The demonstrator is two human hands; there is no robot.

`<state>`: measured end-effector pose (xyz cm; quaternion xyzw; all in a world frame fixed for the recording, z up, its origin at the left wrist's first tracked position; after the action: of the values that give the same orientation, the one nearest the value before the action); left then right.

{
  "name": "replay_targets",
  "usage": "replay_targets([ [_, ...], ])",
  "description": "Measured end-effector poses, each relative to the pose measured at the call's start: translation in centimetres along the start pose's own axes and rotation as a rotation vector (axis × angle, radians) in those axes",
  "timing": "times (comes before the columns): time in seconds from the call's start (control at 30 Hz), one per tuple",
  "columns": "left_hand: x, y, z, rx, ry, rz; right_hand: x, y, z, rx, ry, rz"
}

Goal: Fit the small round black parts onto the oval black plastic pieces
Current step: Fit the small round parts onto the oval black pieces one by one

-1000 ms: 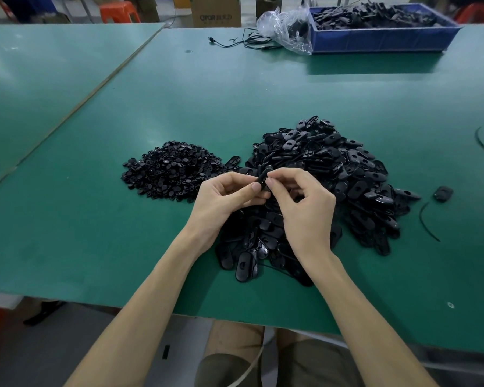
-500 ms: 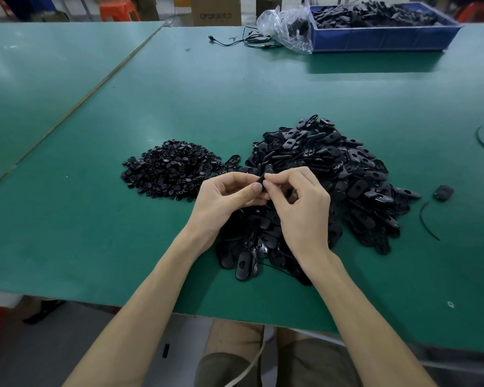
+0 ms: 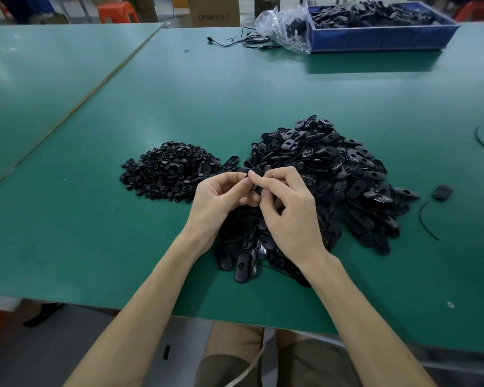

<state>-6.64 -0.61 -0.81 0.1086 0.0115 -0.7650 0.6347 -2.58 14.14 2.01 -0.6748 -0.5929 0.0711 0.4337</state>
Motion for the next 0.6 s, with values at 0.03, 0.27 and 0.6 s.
replay_targets([
  [0.03,0.0,0.0,0.0,0.000,-0.004,-0.003,0.1,0.0,-0.1,0.003,-0.005,0.004],
  [0.27,-0.4,0.1,0.1,-0.012,-0.068,-0.053,1.1,-0.3,0.4,-0.140,-0.103,0.116],
  [0.6,-0.6,0.4,0.4,-0.052,-0.152,-0.070,1.1,0.0,1.3,-0.308,-0.289,0.138],
])
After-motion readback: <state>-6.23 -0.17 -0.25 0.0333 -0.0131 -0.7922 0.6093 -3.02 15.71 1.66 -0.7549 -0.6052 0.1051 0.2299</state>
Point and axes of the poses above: each hand's wrist, its own y-axis away from the middle knuckle, its own x-axis out of the back of the hand, z = x × y, the point moved 5 cm from there along -y, towards the middle knuckle, and after that the axes turned 10 degrees about x, right-handed, at the moved point
